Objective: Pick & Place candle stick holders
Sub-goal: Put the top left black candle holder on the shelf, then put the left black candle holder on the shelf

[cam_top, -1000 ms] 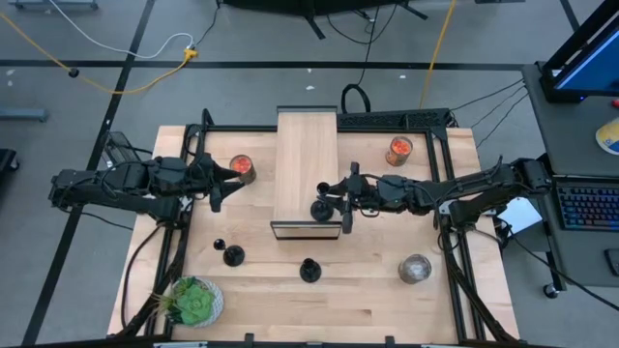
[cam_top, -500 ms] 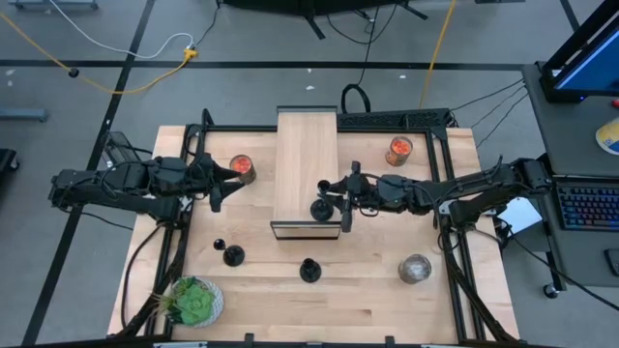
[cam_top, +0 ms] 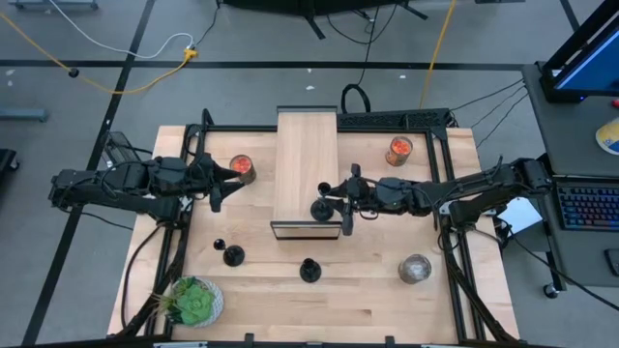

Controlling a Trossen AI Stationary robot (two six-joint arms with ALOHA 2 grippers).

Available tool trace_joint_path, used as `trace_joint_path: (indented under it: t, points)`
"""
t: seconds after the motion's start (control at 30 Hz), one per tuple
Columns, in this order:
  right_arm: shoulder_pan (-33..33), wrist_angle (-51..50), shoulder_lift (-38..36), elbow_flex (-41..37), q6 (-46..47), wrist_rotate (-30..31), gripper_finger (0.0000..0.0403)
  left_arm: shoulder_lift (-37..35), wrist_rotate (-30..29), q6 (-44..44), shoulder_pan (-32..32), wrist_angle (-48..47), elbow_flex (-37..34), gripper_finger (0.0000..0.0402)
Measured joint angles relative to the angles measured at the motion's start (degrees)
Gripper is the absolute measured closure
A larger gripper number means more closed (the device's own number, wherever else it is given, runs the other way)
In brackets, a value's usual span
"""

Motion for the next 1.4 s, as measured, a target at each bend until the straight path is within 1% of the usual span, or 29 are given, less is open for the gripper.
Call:
trace_joint_path:
  t: [0.23, 0.33, 0.43, 0.6, 0.87, 1.13, 1.3, 1.4]
  points:
    - [0.0, -0.8, -0.1, 0.0, 0.0, 0.0, 0.0325, 0.0, 0.0, 0.4, 0.0, 0.0, 0.0, 0.0195]
    - [0.0, -0.8, -0.1, 0.0, 0.0, 0.2, 0.0309, 0.0, 0.0, 0.3, 0.0, 0.0, 0.0, 0.0195]
    - [0.0, -0.8, -0.1, 0.0, 0.0, 1.6, 0.0285, 0.0, 0.0, 0.2, 0.0, 0.0, 0.0, 0.0195]
    - [0.0, -1.6, -0.1, 0.0, 0.0, 1.6, 0.0252, 0.0, 0.1, 0.1, 0.0, 0.0, 0.0, 0.0195]
    - [0.2, -3.8, -1.0, 0.0, 0.0, 1.6, 0.0245, 0.0, 0.2, 0.1, 0.0, 0.0, 0.0, 0.0195]
    - [0.3, -11.7, -5.4, 0.0, 0.5, 1.9, 0.0245, 0.0, 0.6, 0.8, 0.0, 0.0, 0.0, 0.0195]
    - [0.3, -21.9, -9.6, 0.0, 2.3, 1.6, 0.0245, 0.0, 5.4, 1.7, 0.0, 0.0, 0.0, 0.0195]
    - [0.3, -27.8, -11.9, 0.0, 5.1, 1.5, 0.0245, 0.0, 8.4, -0.6, 0.0, -0.1, 0.0, 0.0195]
